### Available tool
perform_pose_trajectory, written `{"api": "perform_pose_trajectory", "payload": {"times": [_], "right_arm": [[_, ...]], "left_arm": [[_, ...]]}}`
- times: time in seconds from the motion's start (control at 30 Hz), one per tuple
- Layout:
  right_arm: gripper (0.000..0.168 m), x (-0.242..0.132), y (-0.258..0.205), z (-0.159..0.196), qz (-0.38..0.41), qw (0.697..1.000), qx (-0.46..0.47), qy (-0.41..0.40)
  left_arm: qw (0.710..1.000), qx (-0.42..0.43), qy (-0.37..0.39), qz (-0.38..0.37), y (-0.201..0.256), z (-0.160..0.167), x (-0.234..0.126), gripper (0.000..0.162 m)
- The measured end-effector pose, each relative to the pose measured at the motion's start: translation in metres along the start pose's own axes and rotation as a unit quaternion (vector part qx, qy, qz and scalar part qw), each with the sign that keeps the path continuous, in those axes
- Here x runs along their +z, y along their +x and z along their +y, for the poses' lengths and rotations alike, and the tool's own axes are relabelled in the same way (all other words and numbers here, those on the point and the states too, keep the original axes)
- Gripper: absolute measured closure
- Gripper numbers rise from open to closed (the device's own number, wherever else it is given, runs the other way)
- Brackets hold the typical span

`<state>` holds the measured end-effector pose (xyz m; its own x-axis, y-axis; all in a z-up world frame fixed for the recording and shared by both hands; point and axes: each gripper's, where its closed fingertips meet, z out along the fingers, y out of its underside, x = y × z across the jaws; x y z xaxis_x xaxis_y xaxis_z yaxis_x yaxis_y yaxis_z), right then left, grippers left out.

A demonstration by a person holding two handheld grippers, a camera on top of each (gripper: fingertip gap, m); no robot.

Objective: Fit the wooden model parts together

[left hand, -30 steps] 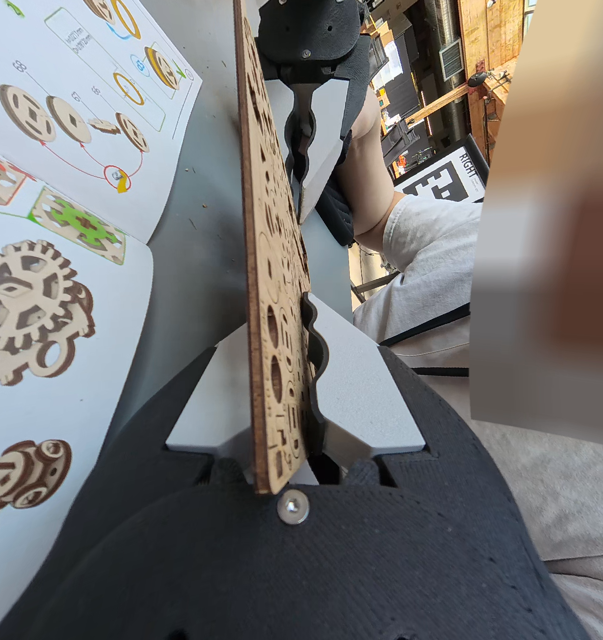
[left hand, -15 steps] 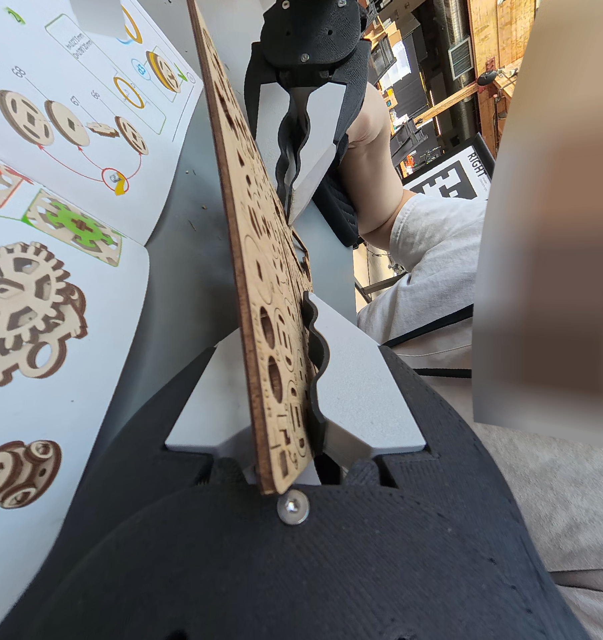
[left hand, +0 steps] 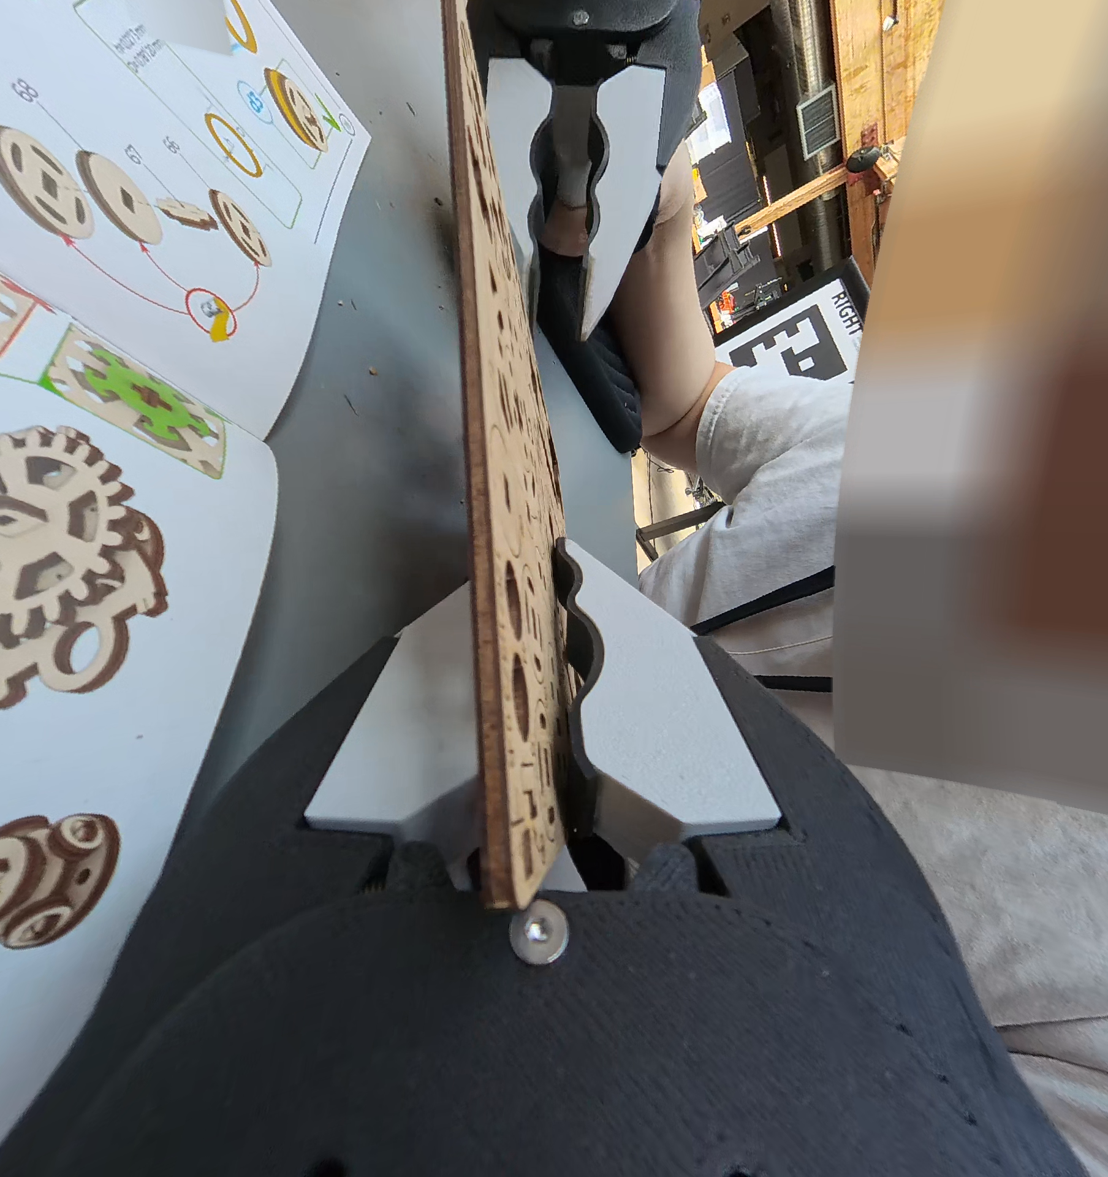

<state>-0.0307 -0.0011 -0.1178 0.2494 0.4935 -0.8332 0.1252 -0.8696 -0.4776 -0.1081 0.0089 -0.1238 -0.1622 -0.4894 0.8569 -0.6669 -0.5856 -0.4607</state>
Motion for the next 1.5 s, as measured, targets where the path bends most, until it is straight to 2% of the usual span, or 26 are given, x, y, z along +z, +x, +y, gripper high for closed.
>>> {"api": "perform_pose_trajectory", "payload": {"times": [0.1, 0.2, 0.27, 0.3, 0.33, 0.77, 1.5], "right_arm": [[0.145, -0.003, -0.001, -0.013, 0.005, 0.999, 0.0, 0.042], [0.144, 0.007, 0.008, -0.002, 0.037, 0.999, 0.007, 0.006], [0.147, 0.015, 0.008, 0.006, 0.036, 0.999, 0.011, -0.018], [0.161, 0.017, 0.007, 0.007, 0.032, 0.999, 0.009, -0.023], [0.164, 0.017, 0.006, 0.005, 0.029, 0.999, 0.004, -0.017], [0.166, 0.018, 0.002, 0.006, -0.019, 0.999, 0.042, -0.016], [0.162, 0.02, 0.018, 0.012, 0.052, 0.998, 0.013, -0.033]], "left_arm": [[1.0, 0.002, -0.011, 0.004, 0.002, 0.003, 0.002, 0.159], [1.0, 0.002, -0.012, 0.004, 0.002, 0.003, 0.003, 0.159], [1.0, 0.002, -0.012, 0.004, 0.002, 0.003, 0.003, 0.159], [1.0, 0.002, -0.012, 0.004, 0.001, 0.003, 0.003, 0.159], [1.0, 0.002, -0.011, 0.004, 0.001, 0.003, 0.002, 0.162], [1.0, 0.004, -0.017, 0.008, 0.002, 0.004, 0.004, 0.162], [1.0, 0.0, -0.02, -0.008, 0.0, 0.008, 0.007, 0.16]]}}
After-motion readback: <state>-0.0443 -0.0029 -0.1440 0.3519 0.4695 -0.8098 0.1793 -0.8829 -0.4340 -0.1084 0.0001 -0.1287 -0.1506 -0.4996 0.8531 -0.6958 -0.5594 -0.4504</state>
